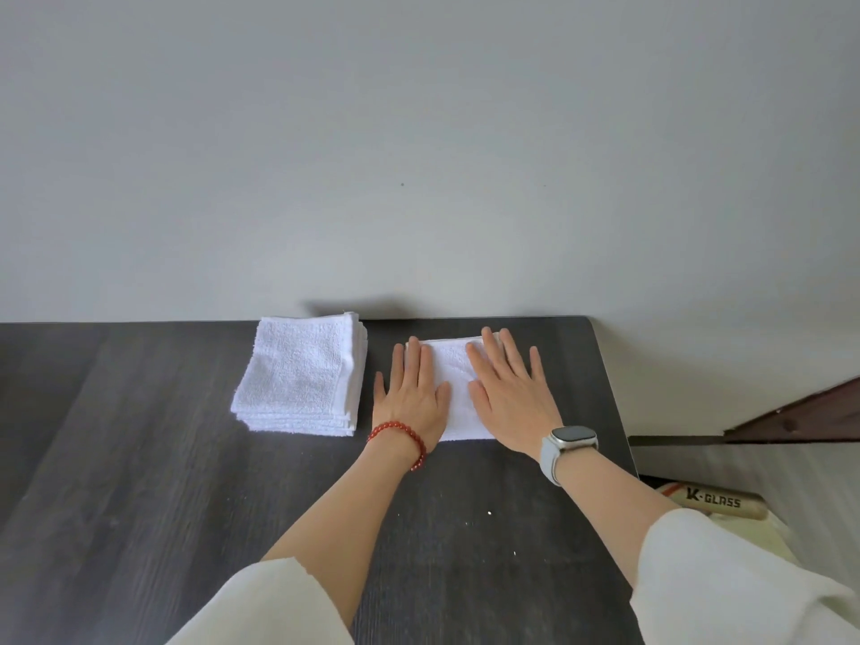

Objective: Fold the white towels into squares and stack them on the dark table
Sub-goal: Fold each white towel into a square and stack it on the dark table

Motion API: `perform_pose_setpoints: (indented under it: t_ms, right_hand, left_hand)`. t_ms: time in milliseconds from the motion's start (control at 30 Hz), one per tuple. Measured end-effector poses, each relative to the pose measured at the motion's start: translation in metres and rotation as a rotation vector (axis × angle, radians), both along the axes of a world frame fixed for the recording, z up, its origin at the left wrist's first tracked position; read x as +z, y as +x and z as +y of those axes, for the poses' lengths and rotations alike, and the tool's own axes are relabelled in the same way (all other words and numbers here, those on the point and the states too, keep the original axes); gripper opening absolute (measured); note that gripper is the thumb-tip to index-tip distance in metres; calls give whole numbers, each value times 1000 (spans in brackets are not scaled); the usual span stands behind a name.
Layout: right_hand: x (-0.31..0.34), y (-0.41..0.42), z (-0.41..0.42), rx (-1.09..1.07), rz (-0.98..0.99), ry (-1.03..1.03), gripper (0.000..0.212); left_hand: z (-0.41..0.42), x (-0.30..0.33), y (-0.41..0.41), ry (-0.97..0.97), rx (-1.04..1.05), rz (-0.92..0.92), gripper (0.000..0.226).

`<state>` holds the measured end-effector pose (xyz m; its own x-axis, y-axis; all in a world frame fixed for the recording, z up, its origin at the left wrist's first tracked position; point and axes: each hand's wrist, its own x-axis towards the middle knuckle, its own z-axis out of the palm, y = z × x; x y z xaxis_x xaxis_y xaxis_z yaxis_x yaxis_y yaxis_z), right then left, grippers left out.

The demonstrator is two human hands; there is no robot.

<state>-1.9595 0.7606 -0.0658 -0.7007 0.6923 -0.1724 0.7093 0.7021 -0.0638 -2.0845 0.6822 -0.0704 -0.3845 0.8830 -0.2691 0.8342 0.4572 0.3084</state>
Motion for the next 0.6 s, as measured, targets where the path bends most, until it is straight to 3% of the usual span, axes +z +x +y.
perform_pose_setpoints:
  t_ms: [200, 367, 600]
  right_hand:
    - [41, 15, -25, -115, 334, -83, 38]
    - [92, 49, -61, -332, 503, -466, 33]
    - [179, 156, -153, -450, 748, -364, 27]
  left_hand:
    - [-25, 43, 14, 198, 50, -44, 46]
    - [-72, 98, 29, 222, 146, -215, 39]
    - [-152, 181, 113, 417, 128, -286, 34]
